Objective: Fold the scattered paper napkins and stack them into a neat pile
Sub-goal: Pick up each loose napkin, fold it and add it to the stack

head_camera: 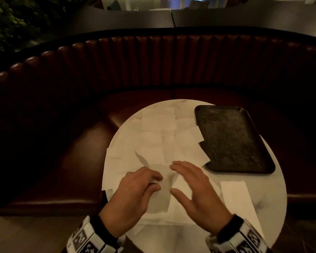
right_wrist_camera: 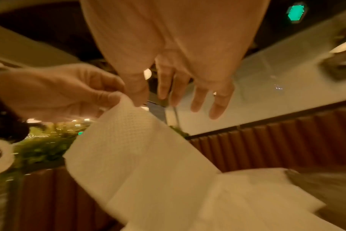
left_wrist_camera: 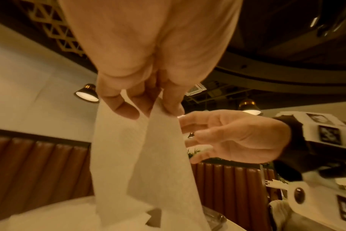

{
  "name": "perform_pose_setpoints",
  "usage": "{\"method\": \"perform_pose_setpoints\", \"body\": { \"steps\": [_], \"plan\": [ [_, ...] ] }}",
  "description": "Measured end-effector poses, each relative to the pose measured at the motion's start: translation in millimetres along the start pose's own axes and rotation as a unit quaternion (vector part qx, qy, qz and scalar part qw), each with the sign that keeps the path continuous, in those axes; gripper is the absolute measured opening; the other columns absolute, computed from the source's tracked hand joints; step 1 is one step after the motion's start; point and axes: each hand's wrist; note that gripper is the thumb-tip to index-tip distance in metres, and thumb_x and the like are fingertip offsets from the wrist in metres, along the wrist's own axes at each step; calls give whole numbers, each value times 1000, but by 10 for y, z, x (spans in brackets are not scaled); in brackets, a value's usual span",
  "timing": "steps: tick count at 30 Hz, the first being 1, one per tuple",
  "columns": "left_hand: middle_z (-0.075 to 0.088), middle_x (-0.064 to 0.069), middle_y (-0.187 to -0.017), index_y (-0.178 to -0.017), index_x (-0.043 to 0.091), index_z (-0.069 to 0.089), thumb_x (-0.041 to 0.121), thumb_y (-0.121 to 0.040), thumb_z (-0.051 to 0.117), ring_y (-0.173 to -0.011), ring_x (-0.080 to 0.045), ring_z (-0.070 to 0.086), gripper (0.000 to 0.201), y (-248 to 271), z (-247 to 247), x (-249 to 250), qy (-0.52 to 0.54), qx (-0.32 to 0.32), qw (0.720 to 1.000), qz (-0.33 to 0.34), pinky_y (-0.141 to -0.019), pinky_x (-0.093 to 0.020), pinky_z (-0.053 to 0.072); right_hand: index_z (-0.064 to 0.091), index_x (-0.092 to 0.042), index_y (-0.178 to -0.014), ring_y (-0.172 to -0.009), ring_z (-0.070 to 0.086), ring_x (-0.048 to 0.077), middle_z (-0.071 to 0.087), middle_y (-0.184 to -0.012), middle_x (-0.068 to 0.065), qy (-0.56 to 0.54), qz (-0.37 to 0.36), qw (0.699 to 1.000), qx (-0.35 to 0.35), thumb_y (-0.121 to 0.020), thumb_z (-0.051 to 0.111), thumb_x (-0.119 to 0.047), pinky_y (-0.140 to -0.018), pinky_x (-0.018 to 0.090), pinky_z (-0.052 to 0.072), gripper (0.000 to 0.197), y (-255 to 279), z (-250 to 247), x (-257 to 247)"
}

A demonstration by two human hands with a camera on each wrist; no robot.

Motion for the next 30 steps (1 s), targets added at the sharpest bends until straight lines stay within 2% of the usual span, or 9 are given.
{"method": "perform_pose_setpoints", "body": {
  "steps": [2,5,9,14,17,20,23,27,30],
  "plan": [
    [60,20,-92,-100,33,58,34,-91,52,-82,4,56,12,-29,-99,7,-18,-26,999,26,-77,-9,39,45,-39,-132,-140,21,-2,40,-142,-25,-6,-34,999,-40,-91,50,-48,-113,27,21,42,-204,63,-104],
    [57,22,-92,-98,31,60,31,-92,53,-82,6,55,9,-55,-244,-8,-10,-32,999,24,-73,-11,42,55,-37,-112,-119,41,-8,59,-116,-22,-27,-61,997,-48,-92,47,-49,-108,32,26,25,-370,119,-234],
    [56,23,-91,-98,33,59,32,-92,55,-84,6,54,8,-26,-394,-95,-26,-25,999,-6,-74,-13,43,64,-30,-91,-79,55,-1,65,-84,-16,-49,-57,997,7,-90,52,-43,-77,23,45,18,-368,150,-299],
    [44,20,-101,-91,40,57,38,-90,52,-96,-3,42,6,-124,-464,-116,-80,-45,995,-48,-81,-29,39,70,-25,-90,-74,60,4,68,-80,-14,-122,-6,992,7,-89,59,-37,-67,19,48,17,-275,164,-332],
    [50,20,-107,-90,35,59,33,-90,54,-104,-1,48,6,-333,-498,-127,-46,-53,997,-40,-86,-26,39,74,-24,-89,-75,64,4,71,-81,-15,-160,64,985,16,-87,66,-30,-69,20,50,10,-105,137,-221],
    [64,18,-88,-89,29,63,22,-93,60,-89,0,58,8,-620,-425,-153,-3,-81,996,-44,-78,-17,44,76,-27,-85,-74,66,0,72,-80,-19,-194,155,968,19,-84,70,-26,-70,18,51,6,213,70,-1],
    [66,17,-83,-90,28,64,25,-92,60,-81,1,58,6,-922,-125,-175,-1,-130,990,-49,-70,-12,43,77,-29,-79,-65,65,2,74,-73,-9,-254,261,931,10,-83,71,-21,-66,20,52,10,563,-7,208],
    [64,14,-81,-86,25,63,27,-89,64,-74,-1,56,4,-1350,761,17,21,-222,974,-29,-65,-10,37,77,-21,-78,-57,68,16,74,-70,7,-290,390,871,75,-83,71,-11,-59,24,54,12,1050,-152,576],
    [67,5,-81,-82,22,63,25,-85,68,-76,-10,59,7,-1636,1559,264,42,-280,959,1,-71,-24,45,72,-13,-81,-51,63,16,69,-62,8,-280,458,836,115,-86,68,-10,-54,29,51,7,1401,-222,892]
  ]
}}
Point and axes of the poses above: each hand's wrist, its own y-axis away from the middle knuckle, its own z-axis out of the palm, x = y × z
